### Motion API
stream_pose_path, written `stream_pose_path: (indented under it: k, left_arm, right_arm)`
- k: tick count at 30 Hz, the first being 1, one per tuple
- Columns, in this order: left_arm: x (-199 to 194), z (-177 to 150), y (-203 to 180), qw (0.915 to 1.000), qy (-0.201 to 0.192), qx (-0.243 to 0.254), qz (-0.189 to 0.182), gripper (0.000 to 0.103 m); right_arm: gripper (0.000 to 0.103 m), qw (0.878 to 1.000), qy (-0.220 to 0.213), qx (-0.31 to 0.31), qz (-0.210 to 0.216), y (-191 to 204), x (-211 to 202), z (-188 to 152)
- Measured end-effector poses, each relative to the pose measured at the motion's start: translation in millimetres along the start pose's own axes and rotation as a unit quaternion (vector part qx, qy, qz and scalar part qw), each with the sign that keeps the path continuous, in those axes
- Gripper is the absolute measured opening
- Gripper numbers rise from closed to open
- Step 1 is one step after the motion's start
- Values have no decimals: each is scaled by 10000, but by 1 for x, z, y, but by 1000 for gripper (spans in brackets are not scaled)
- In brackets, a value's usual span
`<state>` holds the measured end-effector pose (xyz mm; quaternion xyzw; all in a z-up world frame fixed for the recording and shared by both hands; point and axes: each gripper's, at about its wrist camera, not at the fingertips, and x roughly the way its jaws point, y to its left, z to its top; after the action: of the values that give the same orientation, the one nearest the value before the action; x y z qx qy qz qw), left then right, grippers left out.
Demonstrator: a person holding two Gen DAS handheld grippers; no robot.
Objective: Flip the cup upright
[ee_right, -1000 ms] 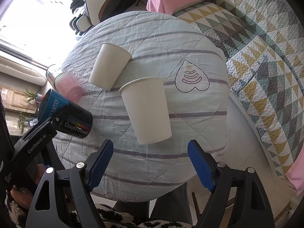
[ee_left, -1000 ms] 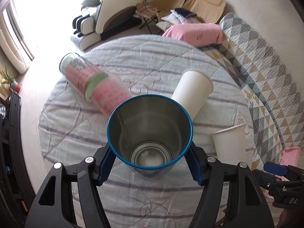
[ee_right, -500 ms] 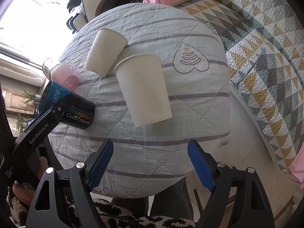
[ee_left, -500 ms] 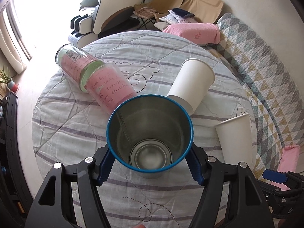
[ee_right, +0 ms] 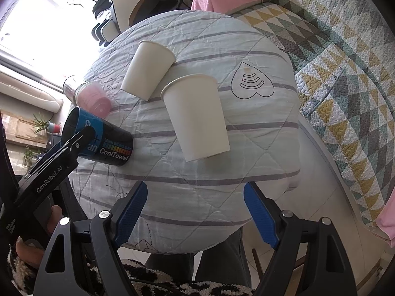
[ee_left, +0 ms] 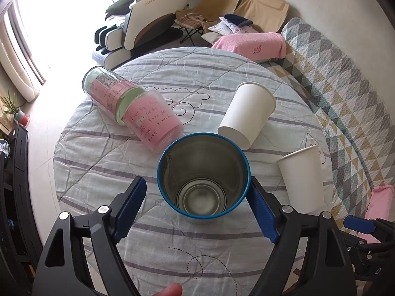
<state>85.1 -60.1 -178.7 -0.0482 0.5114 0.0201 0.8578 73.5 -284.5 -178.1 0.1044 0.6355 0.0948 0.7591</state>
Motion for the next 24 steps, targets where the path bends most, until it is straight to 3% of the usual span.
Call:
stream_pose_path:
  k: [12, 24]
  left_arm:
    - [-26, 1, -6, 9999, 83, 57, -25, 88]
    - [-94, 18, -9, 9995, -290, -103, 104, 93]
  right_arm:
    - [82, 9999, -143, 93, 21, -3, -20, 4]
    - [82, 9982, -504, -219, 229, 15, -67, 23]
